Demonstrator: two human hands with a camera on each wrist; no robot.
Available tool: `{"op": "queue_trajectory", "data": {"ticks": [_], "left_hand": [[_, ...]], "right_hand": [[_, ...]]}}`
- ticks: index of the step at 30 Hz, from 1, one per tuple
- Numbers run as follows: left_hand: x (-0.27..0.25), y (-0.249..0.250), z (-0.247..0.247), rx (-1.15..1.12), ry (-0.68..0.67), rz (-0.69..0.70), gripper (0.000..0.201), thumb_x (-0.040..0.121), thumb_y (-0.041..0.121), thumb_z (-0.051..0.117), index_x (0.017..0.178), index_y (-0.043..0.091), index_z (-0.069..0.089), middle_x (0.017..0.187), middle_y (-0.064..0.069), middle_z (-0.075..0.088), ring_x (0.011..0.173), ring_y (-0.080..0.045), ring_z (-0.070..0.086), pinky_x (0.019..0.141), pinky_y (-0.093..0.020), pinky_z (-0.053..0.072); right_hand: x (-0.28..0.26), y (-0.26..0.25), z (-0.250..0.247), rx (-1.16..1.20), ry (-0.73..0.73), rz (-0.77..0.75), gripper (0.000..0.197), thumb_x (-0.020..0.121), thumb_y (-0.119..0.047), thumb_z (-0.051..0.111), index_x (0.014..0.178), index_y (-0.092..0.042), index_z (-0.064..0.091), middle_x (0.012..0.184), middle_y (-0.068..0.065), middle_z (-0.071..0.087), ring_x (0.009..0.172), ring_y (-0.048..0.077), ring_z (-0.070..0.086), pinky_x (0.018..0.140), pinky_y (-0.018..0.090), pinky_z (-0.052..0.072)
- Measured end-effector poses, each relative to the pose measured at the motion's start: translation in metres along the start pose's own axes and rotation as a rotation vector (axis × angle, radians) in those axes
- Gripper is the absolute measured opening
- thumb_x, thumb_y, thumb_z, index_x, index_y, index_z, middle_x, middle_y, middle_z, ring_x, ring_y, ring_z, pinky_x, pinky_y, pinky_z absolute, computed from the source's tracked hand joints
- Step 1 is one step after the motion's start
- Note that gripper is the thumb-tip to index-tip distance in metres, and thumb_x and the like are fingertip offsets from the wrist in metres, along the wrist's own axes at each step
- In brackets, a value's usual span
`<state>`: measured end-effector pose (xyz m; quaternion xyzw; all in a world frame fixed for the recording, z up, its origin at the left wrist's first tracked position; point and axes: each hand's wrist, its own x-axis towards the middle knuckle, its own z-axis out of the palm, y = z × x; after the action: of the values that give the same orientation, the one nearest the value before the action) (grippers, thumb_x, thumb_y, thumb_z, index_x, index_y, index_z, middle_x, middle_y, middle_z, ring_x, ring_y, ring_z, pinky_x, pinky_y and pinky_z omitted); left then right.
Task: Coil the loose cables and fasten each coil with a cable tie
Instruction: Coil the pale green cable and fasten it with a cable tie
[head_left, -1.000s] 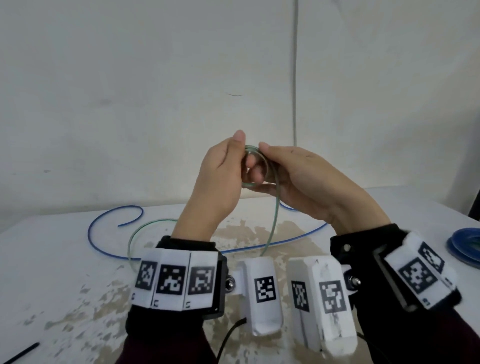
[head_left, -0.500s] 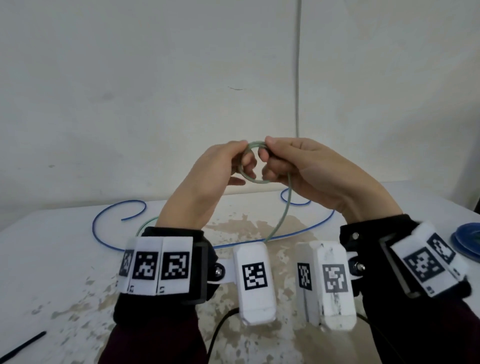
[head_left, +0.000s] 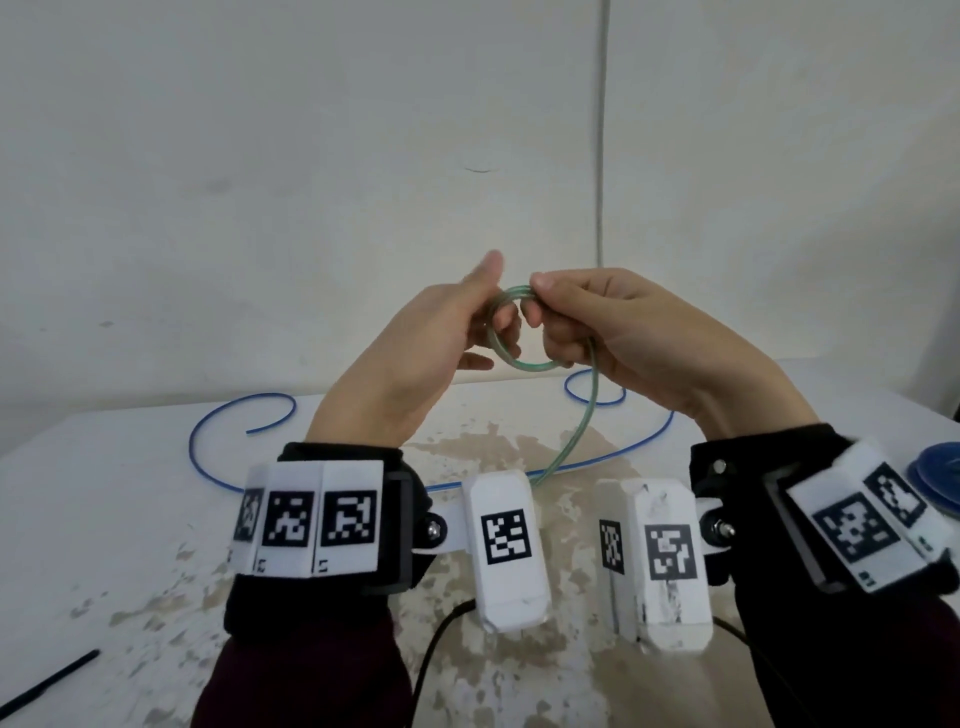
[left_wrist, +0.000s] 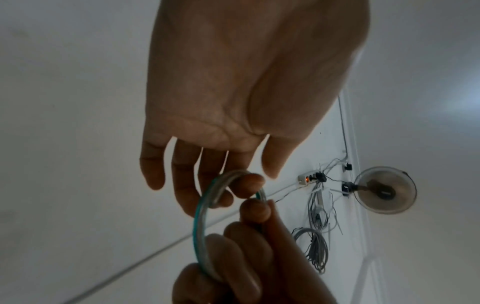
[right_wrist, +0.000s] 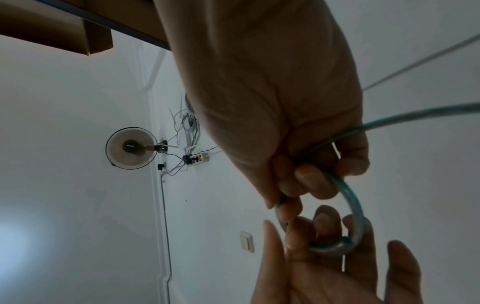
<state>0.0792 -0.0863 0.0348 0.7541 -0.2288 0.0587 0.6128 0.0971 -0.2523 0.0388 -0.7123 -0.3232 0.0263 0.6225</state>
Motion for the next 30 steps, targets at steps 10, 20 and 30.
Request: {"op": "queue_trajectory", "data": {"ticks": [10, 20, 30], "left_hand": [[0.002, 0.000, 0.003, -0.161, 0.067, 0.068, 0.039, 0.103, 0.017, 0.031, 0.067, 0.013, 0.045, 0.069, -0.001, 0.054, 0.069, -0.019, 0.049, 0.078, -0.036, 0.038], [0.001, 0.002, 0.010, -0.211, -0.012, 0.003, 0.035, 0.103, 0.019, 0.035, 0.072, 0.007, 0.046, 0.065, 0.000, 0.049, 0.063, -0.015, 0.048, 0.071, -0.025, 0.045], [0.001, 0.004, -0.001, -0.325, -0.010, -0.035, 0.034, 0.102, 0.018, 0.032, 0.072, 0.009, 0.045, 0.065, -0.007, 0.037, 0.051, -0.014, 0.040, 0.054, -0.020, 0.040]], "right_hand": [[0.003, 0.002, 0.001, 0.076, 0.047, -0.011, 0.037, 0.102, -0.024, 0.036, 0.075, -0.009, 0.057, 0.052, -0.005, 0.045, 0.058, 0.012, 0.049, 0.068, 0.017, 0.046], [0.002, -0.002, 0.005, -0.064, 0.090, -0.016, 0.039, 0.102, -0.027, 0.039, 0.068, -0.011, 0.051, 0.050, -0.006, 0.033, 0.045, 0.008, 0.029, 0.052, 0.016, 0.033], [0.004, -0.001, 0.008, 0.087, 0.063, 0.005, 0.036, 0.103, -0.024, 0.036, 0.073, -0.009, 0.049, 0.053, -0.005, 0.027, 0.049, 0.010, 0.030, 0.055, 0.017, 0.034]]}}
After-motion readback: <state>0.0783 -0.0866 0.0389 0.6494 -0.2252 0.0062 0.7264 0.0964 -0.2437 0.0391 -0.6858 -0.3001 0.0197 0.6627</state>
